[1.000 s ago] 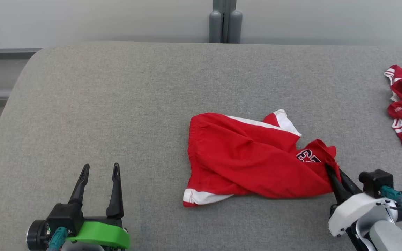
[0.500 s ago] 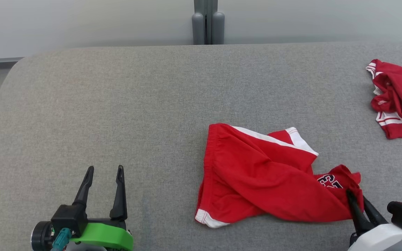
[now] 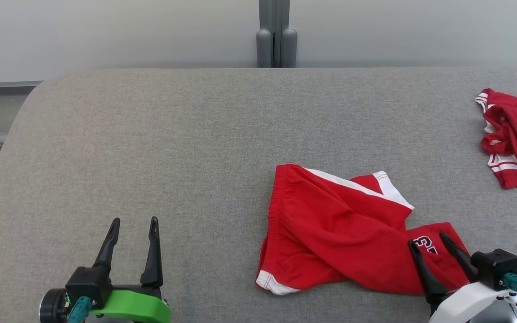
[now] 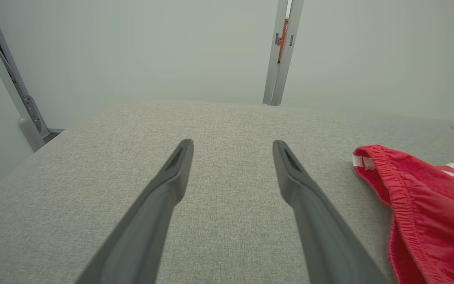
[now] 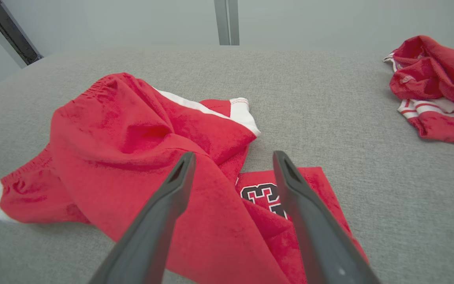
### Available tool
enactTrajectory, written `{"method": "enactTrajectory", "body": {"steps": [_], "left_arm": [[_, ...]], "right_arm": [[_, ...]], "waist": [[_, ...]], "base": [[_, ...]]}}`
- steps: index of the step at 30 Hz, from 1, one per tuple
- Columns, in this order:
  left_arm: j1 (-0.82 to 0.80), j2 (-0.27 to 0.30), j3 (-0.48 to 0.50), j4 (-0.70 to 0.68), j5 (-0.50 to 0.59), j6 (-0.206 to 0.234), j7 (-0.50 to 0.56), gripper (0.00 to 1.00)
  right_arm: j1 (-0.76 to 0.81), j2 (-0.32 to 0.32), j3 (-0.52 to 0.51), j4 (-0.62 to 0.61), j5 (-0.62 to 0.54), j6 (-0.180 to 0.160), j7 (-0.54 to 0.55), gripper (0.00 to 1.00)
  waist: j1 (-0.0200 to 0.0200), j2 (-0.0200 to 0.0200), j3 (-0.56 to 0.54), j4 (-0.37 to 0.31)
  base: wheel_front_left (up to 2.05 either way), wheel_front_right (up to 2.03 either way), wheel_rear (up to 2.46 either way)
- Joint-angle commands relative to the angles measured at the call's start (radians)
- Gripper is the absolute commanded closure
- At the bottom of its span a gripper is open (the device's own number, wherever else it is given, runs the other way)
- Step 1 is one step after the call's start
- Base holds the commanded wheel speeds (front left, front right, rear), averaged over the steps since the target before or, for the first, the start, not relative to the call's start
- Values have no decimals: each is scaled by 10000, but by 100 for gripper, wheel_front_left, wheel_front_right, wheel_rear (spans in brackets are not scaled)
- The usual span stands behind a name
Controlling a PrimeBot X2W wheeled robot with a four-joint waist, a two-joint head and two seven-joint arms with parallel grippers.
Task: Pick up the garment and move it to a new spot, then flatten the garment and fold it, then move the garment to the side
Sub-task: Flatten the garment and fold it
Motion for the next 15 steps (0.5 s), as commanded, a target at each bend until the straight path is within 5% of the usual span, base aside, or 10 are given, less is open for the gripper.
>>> {"method": "enactTrajectory", "body": {"steps": [1,10,12,15], "left_arm": [[85,15,34,-25,51,-34,5,0],[-48,15,52,-23,106,-59,5,0],[-33,15,45,-32,91,-34,5,0],[-28,15,51,-27,55,-17,5,0]], "right_arm": [[-198,-106,132,125,-39,-17,63,0],[-772,-677,1046,1539,349,-17,629,4],[-903,-751,1278,1741,529,-17,750,100],[-1079,-904,1497,1858,760,-19,763,100]], "waist": [[0,0,24,47],[0,0,170,282],[0,0,188,304],[0,0,200,319]], "base": [[0,0,0],[0,0,0],[0,0,0],[0,0,0]]}}
